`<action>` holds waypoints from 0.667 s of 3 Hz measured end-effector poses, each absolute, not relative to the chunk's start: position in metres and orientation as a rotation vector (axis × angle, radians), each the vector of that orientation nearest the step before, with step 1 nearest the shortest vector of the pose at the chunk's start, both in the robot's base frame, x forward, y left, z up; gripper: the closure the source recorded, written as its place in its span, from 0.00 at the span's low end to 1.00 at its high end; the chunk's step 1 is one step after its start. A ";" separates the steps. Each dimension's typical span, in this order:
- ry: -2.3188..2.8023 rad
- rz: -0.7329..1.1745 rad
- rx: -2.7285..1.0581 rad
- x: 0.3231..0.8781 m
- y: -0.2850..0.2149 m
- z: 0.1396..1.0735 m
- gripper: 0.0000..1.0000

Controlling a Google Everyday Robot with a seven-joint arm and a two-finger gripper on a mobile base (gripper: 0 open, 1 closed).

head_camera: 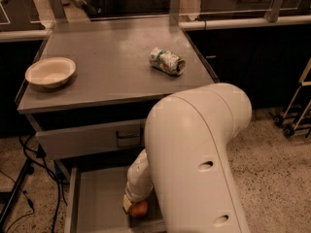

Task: Place orange into middle drawer

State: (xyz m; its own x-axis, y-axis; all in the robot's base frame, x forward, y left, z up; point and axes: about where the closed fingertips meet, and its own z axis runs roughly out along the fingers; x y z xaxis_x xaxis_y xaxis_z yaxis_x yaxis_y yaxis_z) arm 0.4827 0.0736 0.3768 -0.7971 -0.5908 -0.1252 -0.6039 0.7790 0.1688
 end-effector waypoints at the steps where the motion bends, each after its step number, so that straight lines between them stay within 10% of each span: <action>1: 2.901 0.309 -0.975 0.483 0.074 0.377 0.81; 2: 2.901 0.309 -0.975 0.483 0.074 0.377 0.58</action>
Offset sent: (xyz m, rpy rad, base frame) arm 0.0000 0.0000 0.0000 0.0000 0.0000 0.0000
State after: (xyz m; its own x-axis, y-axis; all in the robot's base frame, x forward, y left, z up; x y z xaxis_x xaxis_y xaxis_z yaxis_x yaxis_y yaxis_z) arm 0.4826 0.0736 0.3767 -0.7970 -0.5908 -0.1252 -0.6039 0.7790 0.1688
